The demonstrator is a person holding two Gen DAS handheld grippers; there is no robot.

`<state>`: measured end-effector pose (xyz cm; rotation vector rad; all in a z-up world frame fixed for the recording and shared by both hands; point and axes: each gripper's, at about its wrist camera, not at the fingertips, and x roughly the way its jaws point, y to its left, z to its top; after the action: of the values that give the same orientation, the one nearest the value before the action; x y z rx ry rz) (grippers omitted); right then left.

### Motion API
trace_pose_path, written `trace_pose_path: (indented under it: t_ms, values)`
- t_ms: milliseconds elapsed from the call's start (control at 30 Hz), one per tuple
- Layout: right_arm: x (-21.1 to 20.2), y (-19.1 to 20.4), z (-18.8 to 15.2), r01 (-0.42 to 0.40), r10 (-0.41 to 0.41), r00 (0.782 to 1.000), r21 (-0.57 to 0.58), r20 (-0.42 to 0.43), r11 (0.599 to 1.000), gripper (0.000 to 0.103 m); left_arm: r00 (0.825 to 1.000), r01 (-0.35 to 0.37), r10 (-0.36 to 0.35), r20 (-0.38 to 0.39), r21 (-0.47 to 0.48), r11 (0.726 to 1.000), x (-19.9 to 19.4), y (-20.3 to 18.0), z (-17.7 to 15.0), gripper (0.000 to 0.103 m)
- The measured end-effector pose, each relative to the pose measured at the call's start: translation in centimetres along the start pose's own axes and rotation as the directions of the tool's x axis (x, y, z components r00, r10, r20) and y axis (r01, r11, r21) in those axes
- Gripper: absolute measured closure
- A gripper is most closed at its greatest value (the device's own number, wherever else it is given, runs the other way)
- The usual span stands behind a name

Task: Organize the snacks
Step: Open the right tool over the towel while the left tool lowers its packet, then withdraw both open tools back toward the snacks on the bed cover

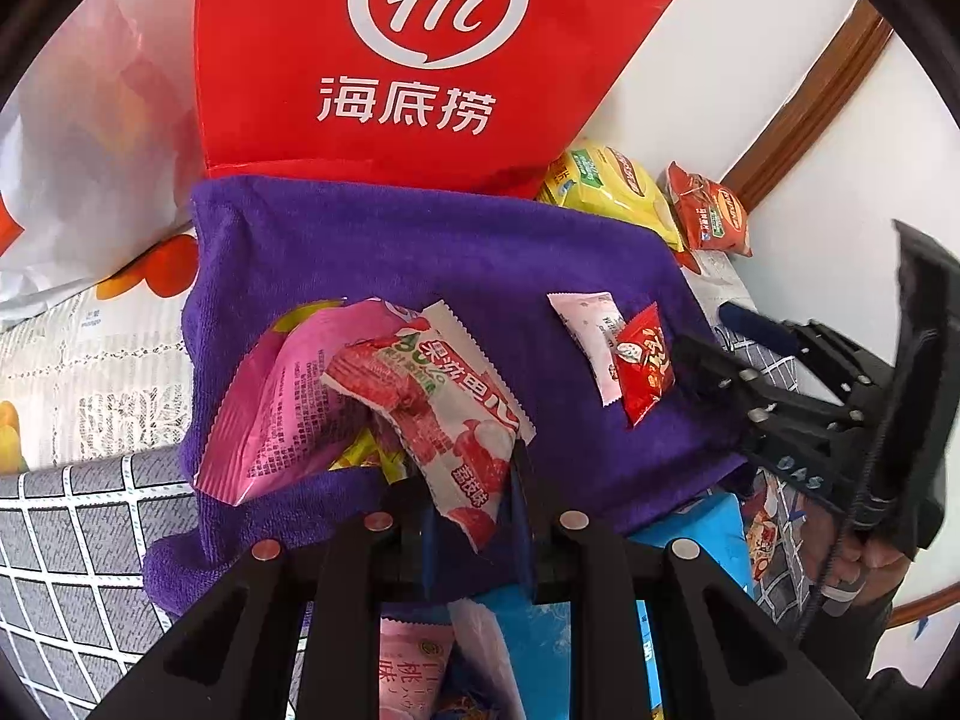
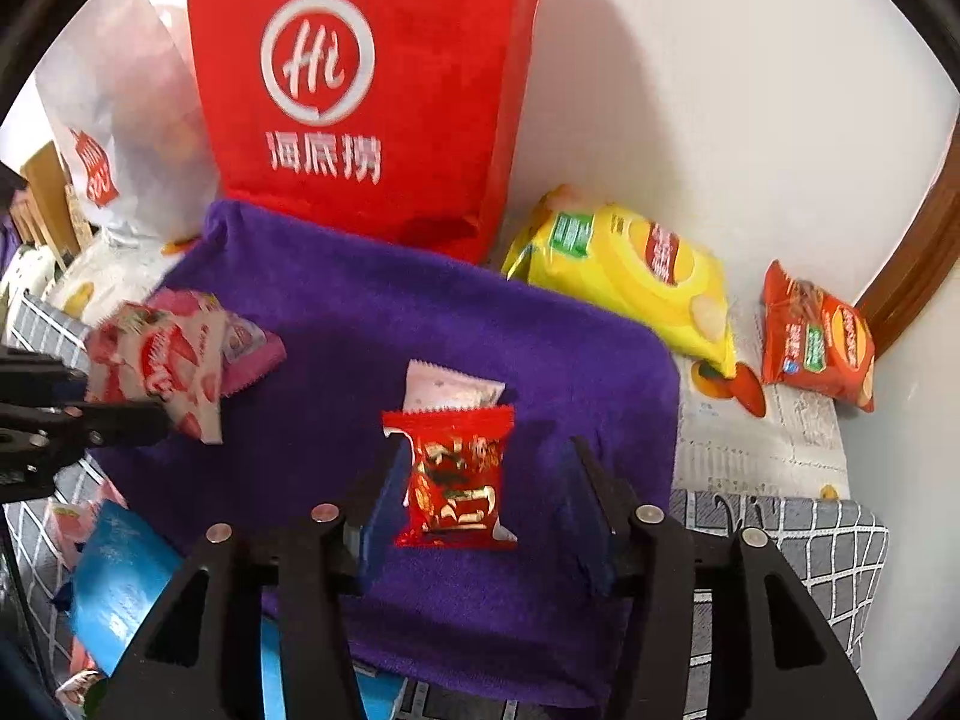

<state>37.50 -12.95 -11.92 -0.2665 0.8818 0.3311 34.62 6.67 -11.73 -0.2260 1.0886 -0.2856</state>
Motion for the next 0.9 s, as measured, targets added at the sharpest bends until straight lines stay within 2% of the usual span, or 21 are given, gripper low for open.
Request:
trace_pose_path:
  t_ms: [167, 267, 433, 667, 800, 900]
  values:
    - [-1.6, -0.3, 0.6, -0.027, 0.025, 0.998, 0.04, 0.059, 0.999, 0.047, 1.0, 0.001, -0.001, -0.006, -0.007, 1.0, -0.1, 0.0, 0.0, 0.083]
    - [-2.6, -0.5, 0.8, -0.022, 0.017, 0.996, 0.052, 0.088, 0.998, 0.043, 1.0, -0.005, 0.005, 0.007, -0.006, 1.0, -0.4, -0.1, 0.0, 0.077]
    - [-3.7, -0.6, 0.7, -0.046, 0.037, 0.993, 0.081, 0.11, 0.996, 0.042, 0.998, 0.006, -0.007, 0.062, 0.015, 1.0, -2.3, -0.8, 0.2, 0.057]
    - [-5.9, 0.0, 0.5, -0.037, 0.02, 0.987, 0.102, 0.161, 0.994, 0.042, 0.993, 0.032, -0.036, 0.112, 0.033, 0.999, -4.6, -1.3, 0.4, 0.055]
    - [-7.4, -0.1, -0.6, -0.028, 0.006, 0.984, 0.123, 0.178, 0.992, 0.037, 0.989, 0.038, -0.043, 0.139, 0.042, 0.998, -5.8, -1.7, 0.3, 0.055]
    - [-8.3, -0.4, -2.0, 0.008, -0.029, 0.983, 0.117, 0.179, 0.993, 0.036, 0.985, 0.042, -0.05, 0.162, 0.047, 0.998, -6.7, -2.1, 0.2, 0.055]
